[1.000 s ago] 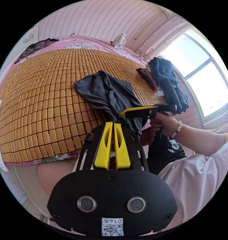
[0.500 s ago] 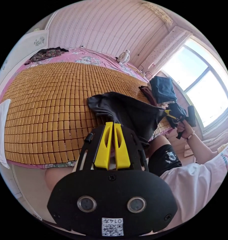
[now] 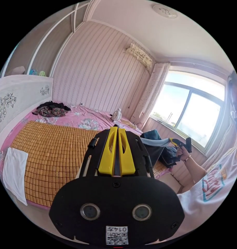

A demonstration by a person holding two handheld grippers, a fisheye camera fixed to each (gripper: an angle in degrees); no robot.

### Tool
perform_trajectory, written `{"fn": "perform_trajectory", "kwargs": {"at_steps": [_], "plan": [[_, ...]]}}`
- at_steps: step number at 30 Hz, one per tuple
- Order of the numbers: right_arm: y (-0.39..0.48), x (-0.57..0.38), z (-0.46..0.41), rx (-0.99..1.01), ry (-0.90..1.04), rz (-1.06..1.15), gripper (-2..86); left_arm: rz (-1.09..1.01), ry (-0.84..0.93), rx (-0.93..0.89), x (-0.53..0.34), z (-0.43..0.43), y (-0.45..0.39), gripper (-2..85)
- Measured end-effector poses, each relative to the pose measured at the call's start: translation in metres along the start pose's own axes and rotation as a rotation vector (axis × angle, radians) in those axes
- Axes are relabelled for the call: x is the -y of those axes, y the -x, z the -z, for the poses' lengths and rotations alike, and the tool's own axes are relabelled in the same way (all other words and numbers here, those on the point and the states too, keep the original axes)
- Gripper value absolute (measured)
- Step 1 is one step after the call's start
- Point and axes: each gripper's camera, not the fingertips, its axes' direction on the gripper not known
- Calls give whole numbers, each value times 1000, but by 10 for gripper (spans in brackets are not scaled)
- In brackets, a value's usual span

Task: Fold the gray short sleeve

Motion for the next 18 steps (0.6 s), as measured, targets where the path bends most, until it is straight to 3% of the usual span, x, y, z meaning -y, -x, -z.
{"fn": "perform_trajectory", "kwargs": {"at_steps": [5,11,15,18], "plan": [[106,57,34,53,-120,283,6,-99,-181,3,81,87,-43,-10],[195,70,94,97,-335,461,6,-169,-356,-26,132,171,-95,-10],[229,59,107,30,-297,540,7,-212,-421,-56,125,206,-129,-10],[233,43,99,-41,-199,542,7,-242,-389,66,103,215,-151,-10]]}}
